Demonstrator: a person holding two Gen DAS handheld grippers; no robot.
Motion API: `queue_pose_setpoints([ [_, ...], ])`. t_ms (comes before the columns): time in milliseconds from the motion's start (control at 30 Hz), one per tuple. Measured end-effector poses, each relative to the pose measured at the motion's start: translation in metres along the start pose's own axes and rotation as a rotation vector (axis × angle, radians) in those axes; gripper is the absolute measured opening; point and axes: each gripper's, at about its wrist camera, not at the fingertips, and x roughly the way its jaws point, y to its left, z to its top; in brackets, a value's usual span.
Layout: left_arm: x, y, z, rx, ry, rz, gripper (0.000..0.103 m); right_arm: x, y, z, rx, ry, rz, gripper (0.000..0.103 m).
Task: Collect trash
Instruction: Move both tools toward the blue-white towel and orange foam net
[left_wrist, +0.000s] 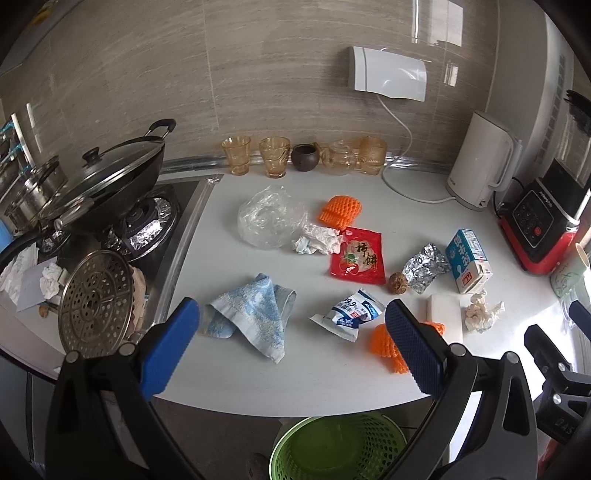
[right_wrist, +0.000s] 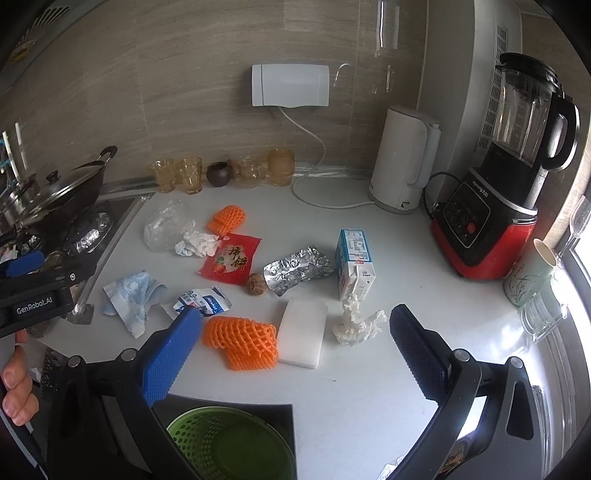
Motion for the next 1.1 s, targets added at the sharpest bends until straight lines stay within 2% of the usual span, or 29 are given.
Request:
queue_pose_setpoints([
  [233,-0.004,0.006,-0.003,-0.022,-0.034,0.003,0.097,-0.007,-0.002,-0.001,0.004,-0.015,0.011,0.101],
  [267,-0.003,0.006,-0.003,-0.043,-0.029,-0.02,0.097,-0.007,-0.002,-0.002,0.004,-0.016,0.014,0.101],
  [400,-0.002,0.005,-0.008,-0.032,-0.007,0.003,0.097,-0.01,0.0,-0.004,-0.002,-0.021,0.02,0.101],
  [633,-0.002,0.006,-0.012,-0.017,-0.025,0.023,0.097,-0.01,0.004,-0.007,-0.004,-0.017,0.032,0.101],
  [1100,0.001,0.009,-0.013,-0.014,-0.009,0.027,0.097,-0.004,0.005,-0.008,0.005,-0.007,0.048,0.101],
])
